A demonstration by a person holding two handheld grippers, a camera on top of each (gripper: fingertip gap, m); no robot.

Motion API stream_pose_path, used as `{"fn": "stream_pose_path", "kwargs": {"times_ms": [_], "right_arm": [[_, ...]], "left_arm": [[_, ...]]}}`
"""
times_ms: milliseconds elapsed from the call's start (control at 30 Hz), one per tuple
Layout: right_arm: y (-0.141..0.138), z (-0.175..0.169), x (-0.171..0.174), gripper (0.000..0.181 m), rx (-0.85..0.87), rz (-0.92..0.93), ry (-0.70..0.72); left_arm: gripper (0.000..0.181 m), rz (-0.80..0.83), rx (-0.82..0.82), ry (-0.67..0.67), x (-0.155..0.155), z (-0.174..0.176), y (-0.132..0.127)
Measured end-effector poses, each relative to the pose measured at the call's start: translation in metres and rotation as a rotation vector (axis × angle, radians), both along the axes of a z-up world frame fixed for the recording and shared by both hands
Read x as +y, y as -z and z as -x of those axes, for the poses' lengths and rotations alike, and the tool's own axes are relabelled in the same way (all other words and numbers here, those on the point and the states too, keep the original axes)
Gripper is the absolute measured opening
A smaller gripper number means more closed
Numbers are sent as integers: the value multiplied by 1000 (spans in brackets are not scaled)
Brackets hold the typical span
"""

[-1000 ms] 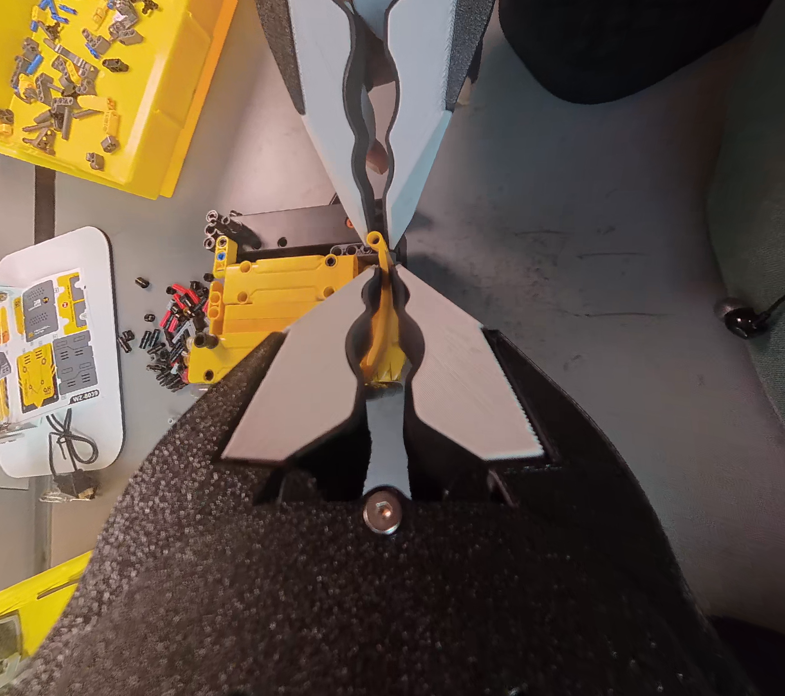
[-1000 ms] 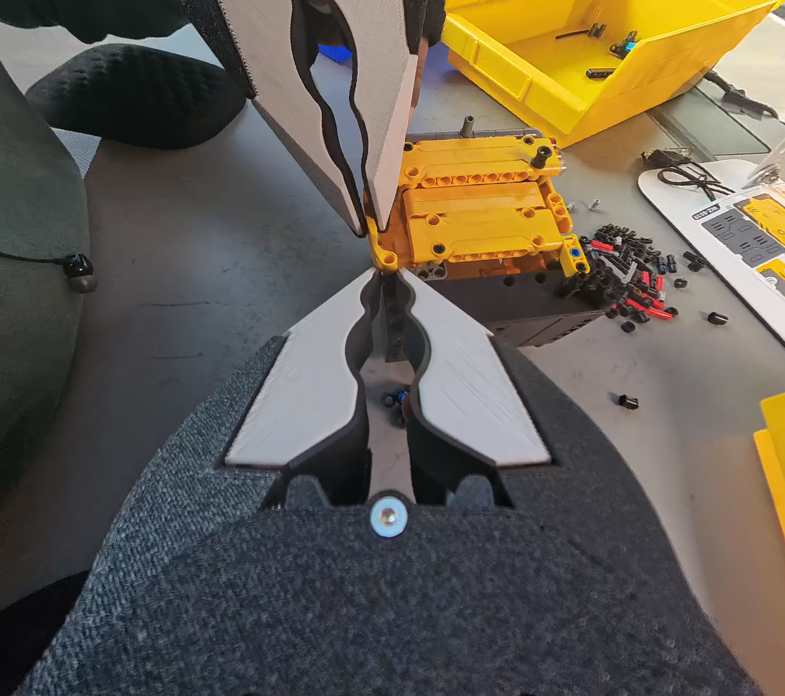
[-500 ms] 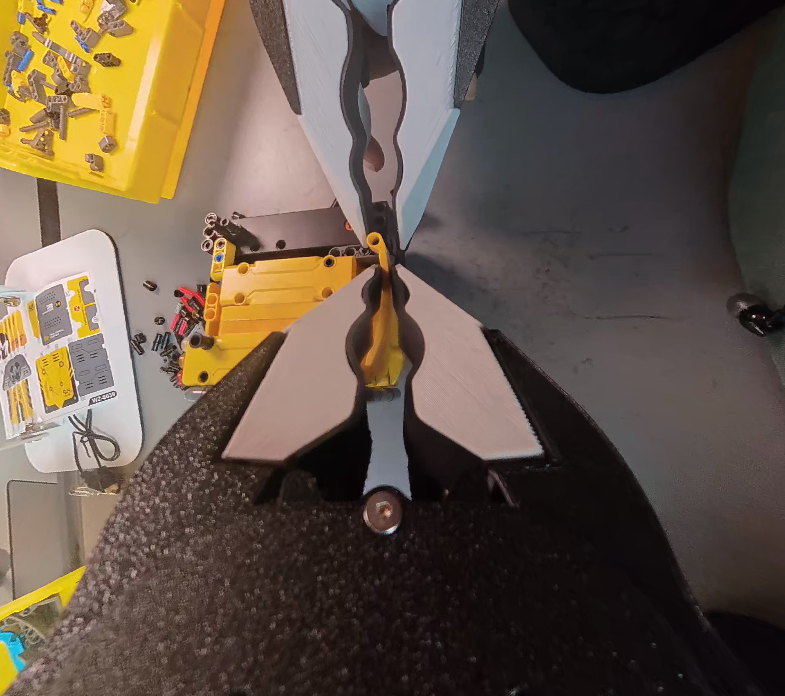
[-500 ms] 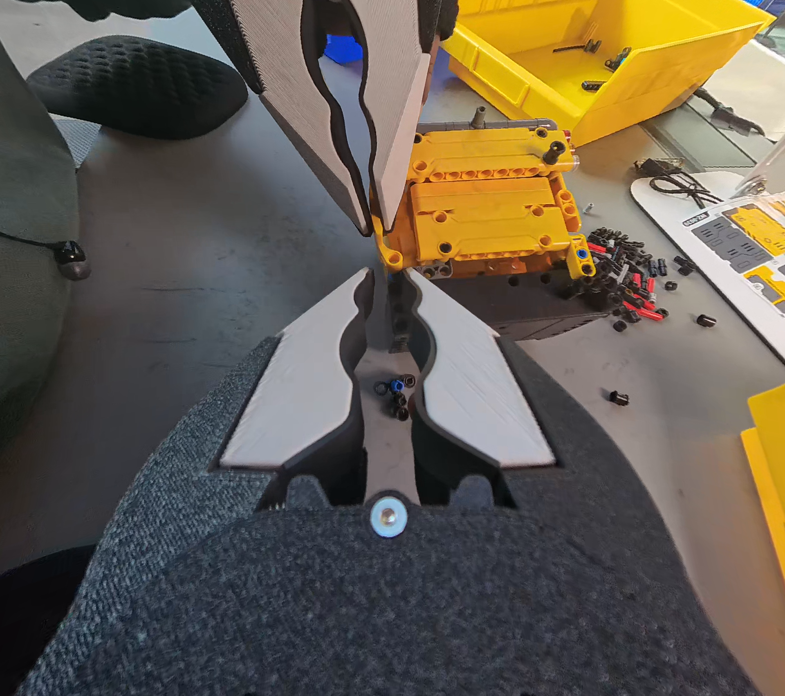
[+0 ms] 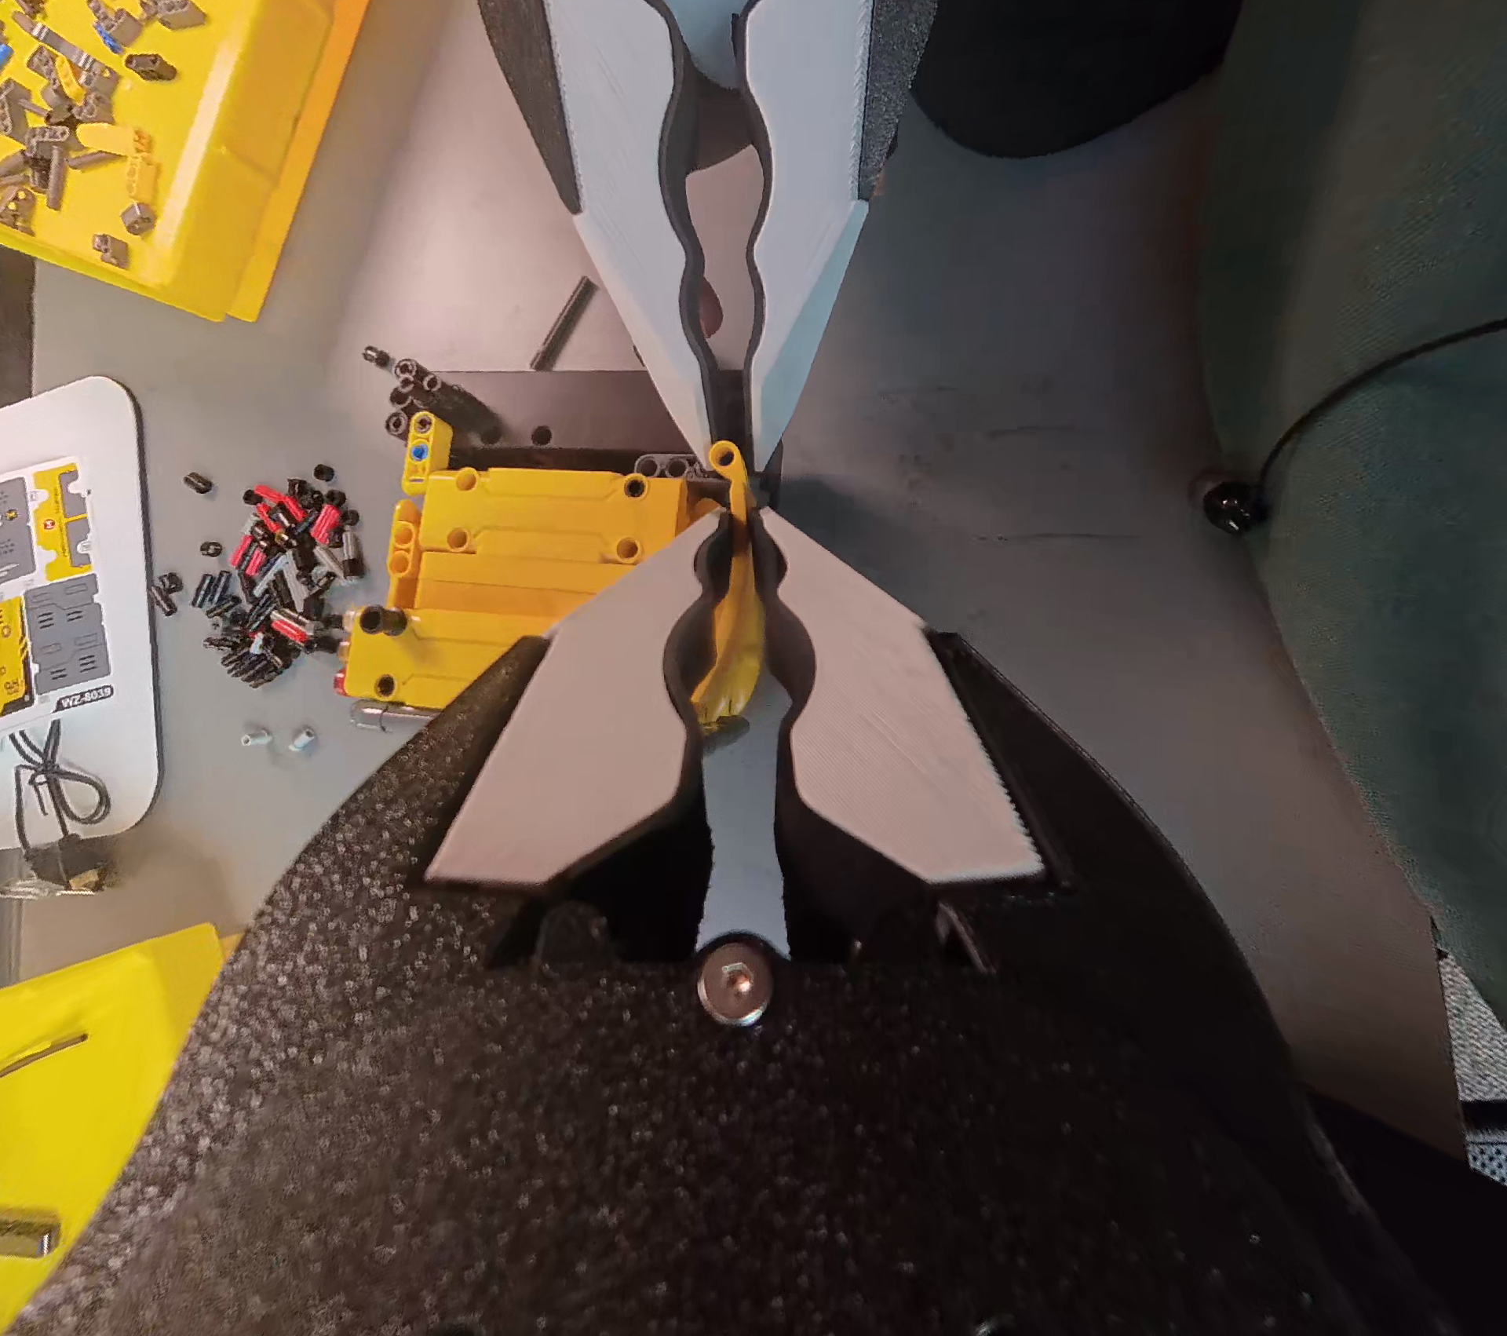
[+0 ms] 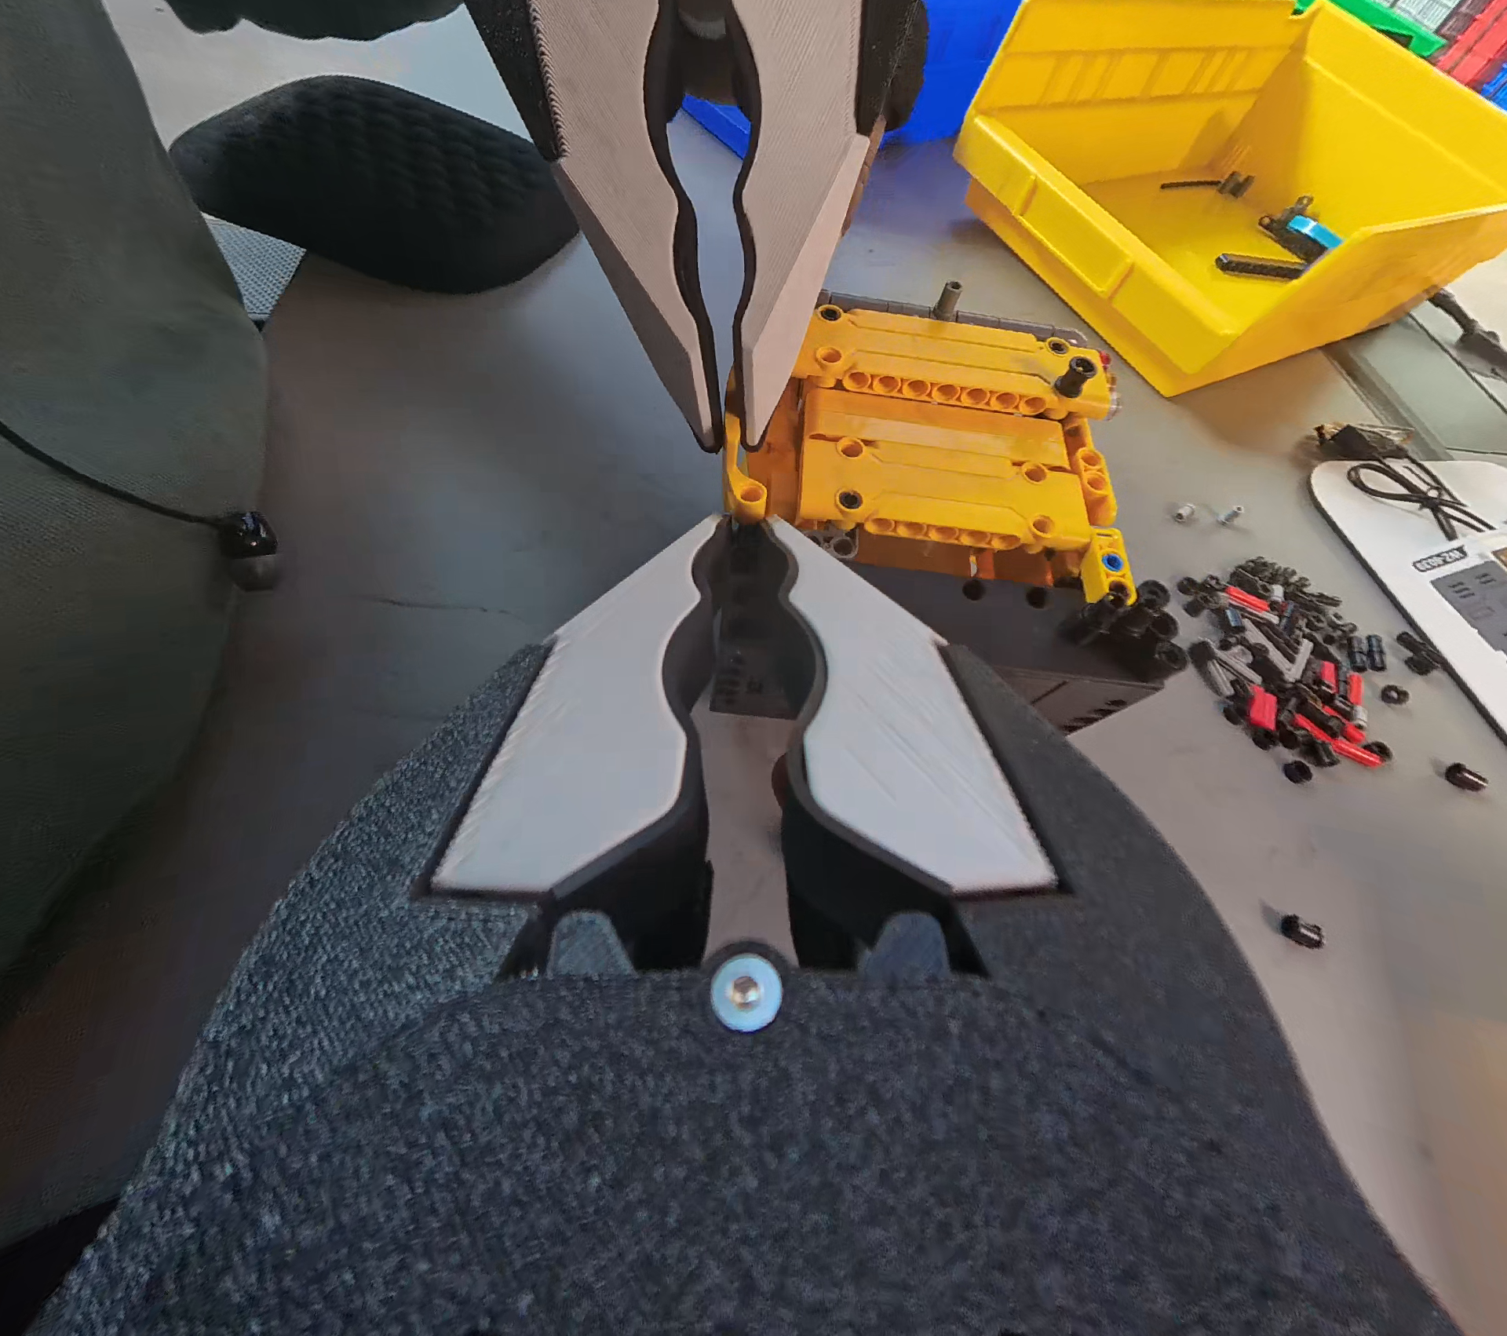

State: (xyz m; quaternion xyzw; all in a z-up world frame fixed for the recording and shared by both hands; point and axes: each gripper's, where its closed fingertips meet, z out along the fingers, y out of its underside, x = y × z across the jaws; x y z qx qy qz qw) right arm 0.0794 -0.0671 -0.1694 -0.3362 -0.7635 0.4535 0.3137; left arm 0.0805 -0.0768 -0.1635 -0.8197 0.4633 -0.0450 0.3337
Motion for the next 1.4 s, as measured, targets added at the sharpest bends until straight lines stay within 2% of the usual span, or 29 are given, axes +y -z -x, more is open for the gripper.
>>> {"fn": "stream_pose_path", "kwargs": {"times_ms": [100, 233, 400, 467, 533, 600, 633, 1033, 1400], "right_arm": [[-1, -4, -3, 16, 14, -25, -38], [-1, -18, 13, 21, 1, -87, -66], [7, -16, 21, 61, 53, -193, -36], [7, -11, 10, 66, 109, -226, -75], [13, -4, 8, 59, 112, -262, -90], [10, 1, 10, 38, 146, -288, -96], [9, 2, 8, 36, 134, -266, -108], [7, 8, 0, 32, 143, -155, -96], [7, 10, -5, 31, 142, -124, -89]], "left_arm": [[3, -32, -11, -12, -4, 0, 0], [3, -48, -13, -23, -5, 1, -1], [3, -65, -16, -21, -5, 1, -1], [3, -69, -15, -15, -4, 0, -1], [4, -68, -10, -7, -2, -1, -1], [3, -62, -6, 4, -3, -2, -1], [3, -61, -3, 5, -2, -3, -1], [4, -33, -1, 1, -3, -9, 1], [4, -30, -2, -30, -3, -12, 2]]}}
